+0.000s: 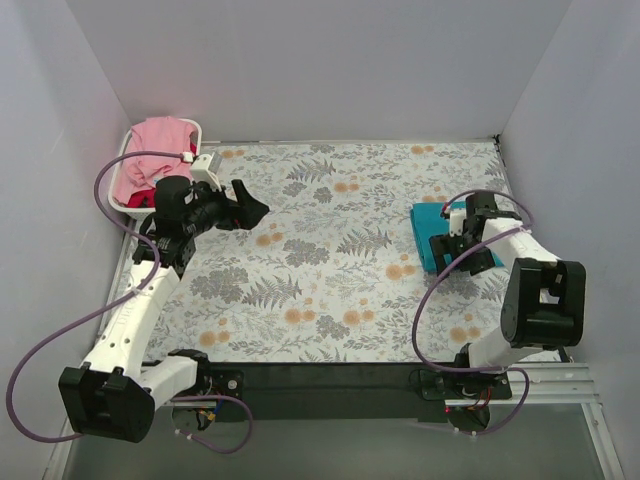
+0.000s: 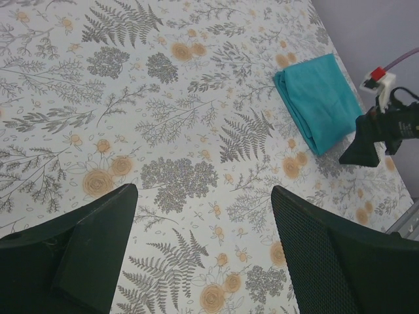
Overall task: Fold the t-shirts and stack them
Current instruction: Neatly place the folded tshirt to the corner
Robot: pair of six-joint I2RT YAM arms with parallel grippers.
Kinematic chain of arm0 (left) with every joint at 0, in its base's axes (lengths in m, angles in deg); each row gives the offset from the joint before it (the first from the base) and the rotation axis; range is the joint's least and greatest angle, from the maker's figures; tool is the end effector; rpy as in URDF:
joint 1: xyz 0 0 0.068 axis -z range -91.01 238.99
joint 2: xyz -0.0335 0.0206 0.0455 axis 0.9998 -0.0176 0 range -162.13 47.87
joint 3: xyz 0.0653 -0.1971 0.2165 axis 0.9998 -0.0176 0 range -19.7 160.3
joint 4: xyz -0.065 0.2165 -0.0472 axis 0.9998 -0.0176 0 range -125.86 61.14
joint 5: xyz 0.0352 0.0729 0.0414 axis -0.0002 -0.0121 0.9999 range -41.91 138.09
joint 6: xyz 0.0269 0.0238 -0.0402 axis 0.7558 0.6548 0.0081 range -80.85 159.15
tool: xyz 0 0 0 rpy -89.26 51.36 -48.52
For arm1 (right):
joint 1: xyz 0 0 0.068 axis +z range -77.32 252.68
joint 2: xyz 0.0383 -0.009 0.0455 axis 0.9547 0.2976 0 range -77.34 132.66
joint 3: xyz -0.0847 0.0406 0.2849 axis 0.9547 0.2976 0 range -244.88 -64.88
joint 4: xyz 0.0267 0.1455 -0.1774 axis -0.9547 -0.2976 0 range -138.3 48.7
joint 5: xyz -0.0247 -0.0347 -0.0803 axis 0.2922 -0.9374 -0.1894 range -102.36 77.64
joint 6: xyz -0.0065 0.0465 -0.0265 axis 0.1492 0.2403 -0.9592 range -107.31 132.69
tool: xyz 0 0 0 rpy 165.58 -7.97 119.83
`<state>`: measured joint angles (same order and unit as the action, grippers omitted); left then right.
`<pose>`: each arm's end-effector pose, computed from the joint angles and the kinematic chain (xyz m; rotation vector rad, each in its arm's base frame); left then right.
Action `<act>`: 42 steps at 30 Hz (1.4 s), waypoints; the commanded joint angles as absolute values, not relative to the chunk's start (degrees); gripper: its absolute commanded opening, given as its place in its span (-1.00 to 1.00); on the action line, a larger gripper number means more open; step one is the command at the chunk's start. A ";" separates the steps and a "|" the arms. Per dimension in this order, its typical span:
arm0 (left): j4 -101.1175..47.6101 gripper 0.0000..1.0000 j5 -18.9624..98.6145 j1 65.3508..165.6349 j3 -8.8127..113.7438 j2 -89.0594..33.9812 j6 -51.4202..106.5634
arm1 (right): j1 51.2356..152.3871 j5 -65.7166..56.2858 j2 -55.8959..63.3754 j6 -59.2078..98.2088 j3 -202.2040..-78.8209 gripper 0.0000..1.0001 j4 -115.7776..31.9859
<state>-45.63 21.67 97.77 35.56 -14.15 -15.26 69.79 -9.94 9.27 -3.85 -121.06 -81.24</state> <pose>0.1930 -0.0458 0.3637 -0.5178 2.0656 -1.1434 0.2527 -0.0113 0.2461 -0.3424 2.7758 -0.0235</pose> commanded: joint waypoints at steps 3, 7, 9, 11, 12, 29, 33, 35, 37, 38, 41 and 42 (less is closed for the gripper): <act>-47.40 0.66 21.38 97.52 37.51 -12.51 -16.57 | 70.57 -10.17 11.95 3.36 -118.05 0.97 -80.16; -47.93 0.66 20.49 96.99 38.04 -13.56 -17.71 | 71.19 -10.24 12.31 7.84 -116.48 0.97 -73.75; -48.28 0.67 19.88 96.64 38.39 -14.01 -18.41 | 71.19 -10.69 13.36 10.92 -115.16 0.97 -69.35; -48.72 0.67 19.44 95.94 38.48 -14.53 -18.94 | 71.45 -12.00 15.72 12.24 -115.50 0.97 -66.19; -48.81 0.67 19.17 95.76 38.57 -14.54 -19.12 | 71.45 -12.09 16.87 13.81 -116.03 0.96 -65.48; -50.39 0.68 18.64 94.27 39.01 -15.42 -17.98 | 70.14 -16.14 33.83 9.44 -133.87 0.97 -62.48; -50.39 0.68 18.82 94.18 38.66 -15.33 -17.36 | 69.00 -16.66 36.21 9.17 -137.03 0.97 -62.39; -50.39 0.68 18.91 94.18 38.57 -15.50 -17.19 | 68.38 -16.22 37.70 9.35 -138.52 0.97 -62.40; -50.22 0.68 18.91 94.09 38.39 -15.68 -17.19 | 68.29 -16.14 38.76 8.82 -140.81 0.97 -62.57; -50.13 0.69 18.91 94.00 38.31 -15.76 -17.19 | 68.20 -16.05 39.81 8.47 -141.60 0.96 -62.48; -50.39 0.78 18.99 94.00 38.83 -16.73 -17.01 | 67.59 -15.44 42.09 7.76 -144.68 0.97 -62.83; -50.56 0.81 19.17 93.92 38.92 -16.82 -16.92 | 67.41 -15.26 42.62 7.94 -145.90 0.97 -63.01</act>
<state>-49.83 19.51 94.34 37.49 -16.51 -17.88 68.19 -14.23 38.16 9.70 -144.49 -61.64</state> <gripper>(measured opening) 0.891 0.984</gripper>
